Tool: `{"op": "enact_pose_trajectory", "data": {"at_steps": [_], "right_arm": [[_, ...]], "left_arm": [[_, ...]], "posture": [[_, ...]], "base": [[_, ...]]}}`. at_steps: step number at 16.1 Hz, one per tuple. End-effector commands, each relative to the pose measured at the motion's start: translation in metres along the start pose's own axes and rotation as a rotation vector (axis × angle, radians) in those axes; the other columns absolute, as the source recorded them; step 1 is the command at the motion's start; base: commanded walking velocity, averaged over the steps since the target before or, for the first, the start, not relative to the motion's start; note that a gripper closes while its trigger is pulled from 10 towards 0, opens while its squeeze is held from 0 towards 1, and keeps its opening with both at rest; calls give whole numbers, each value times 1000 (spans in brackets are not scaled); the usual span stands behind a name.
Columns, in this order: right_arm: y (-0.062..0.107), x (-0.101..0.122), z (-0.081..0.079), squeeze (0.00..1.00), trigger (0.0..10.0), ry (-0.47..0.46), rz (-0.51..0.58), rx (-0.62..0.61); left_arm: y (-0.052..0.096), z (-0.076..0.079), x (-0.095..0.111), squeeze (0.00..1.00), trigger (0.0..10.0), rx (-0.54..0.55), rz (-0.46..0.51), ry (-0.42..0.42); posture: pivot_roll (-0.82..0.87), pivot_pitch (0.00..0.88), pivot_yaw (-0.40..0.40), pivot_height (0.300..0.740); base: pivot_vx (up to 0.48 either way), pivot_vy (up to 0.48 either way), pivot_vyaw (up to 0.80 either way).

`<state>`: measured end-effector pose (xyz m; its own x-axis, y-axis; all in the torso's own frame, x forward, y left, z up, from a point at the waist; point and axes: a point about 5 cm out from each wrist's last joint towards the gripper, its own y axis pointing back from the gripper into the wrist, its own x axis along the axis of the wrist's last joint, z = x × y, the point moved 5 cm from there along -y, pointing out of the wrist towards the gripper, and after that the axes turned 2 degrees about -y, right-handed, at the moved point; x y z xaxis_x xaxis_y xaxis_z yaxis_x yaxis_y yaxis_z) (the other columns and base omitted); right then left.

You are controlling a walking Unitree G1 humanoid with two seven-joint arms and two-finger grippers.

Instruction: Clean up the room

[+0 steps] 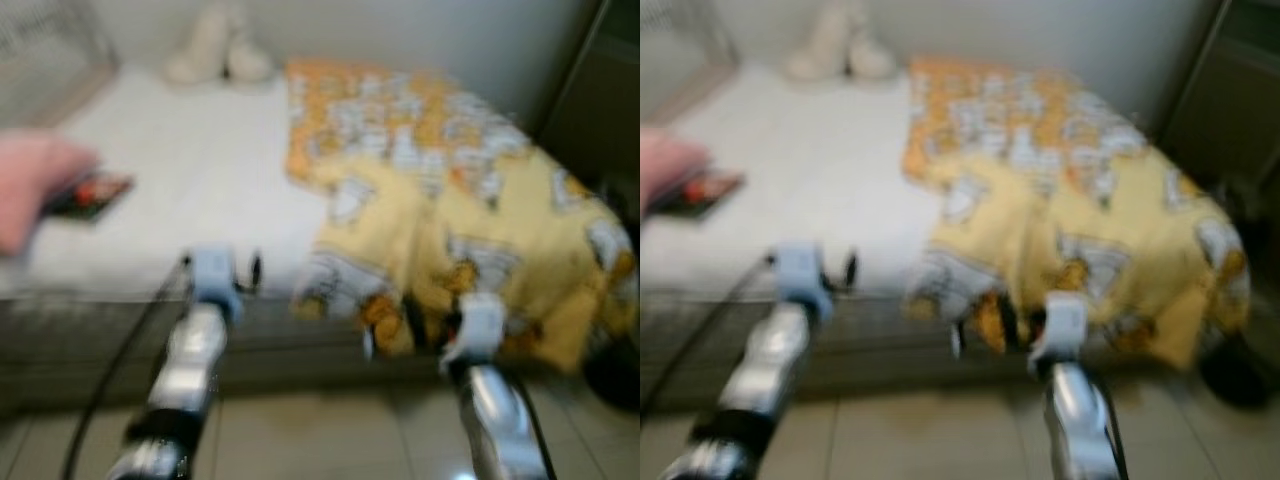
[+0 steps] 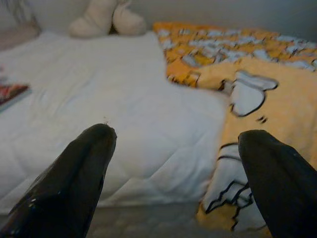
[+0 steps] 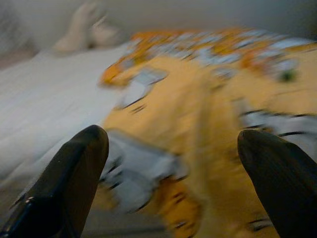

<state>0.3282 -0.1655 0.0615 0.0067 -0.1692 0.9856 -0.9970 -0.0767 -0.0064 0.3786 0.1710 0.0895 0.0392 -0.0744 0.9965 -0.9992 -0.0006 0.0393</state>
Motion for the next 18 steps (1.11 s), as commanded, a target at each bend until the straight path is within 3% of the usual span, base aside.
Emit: {"op": "enact_pose_trajectory", "data": {"at_steps": [1,3,5,11,15,18], "right_arm": [[9,2,22,0,10000,15,10,-68],[9,-2,20,0,10000,27,-15,-44],[4,-6,15,0,10000,42,-37,-12],[-5,1,20,0,10000,48,-23,-27],[-2,0,24,0,10000,59,-23,-59],[-2,-1,17,0,10000,70,-12,-35]], "left_arm": [[10,-2,-7,0,10000,4,-14,38],[15,-7,-13,0,10000,59,-37,68],[10,-3,-23,0,10000,85,-88,82],[-2,11,-16,0,10000,6,-83,45],[-7,33,-9,0,10000,-86,-51,4],[-8,40,0,0,10000,-135,-19,58]], "posture": [[133,0,9,740],[146,0,-1,740],[147,0,-4,740],[141,0,3,740],[130,0,17,740],[123,0,28,740]], "base": [[0,0,0],[0,-469,0],[0,-458,350],[0,-458,577],[0,-458,500],[261,0,0]]}}
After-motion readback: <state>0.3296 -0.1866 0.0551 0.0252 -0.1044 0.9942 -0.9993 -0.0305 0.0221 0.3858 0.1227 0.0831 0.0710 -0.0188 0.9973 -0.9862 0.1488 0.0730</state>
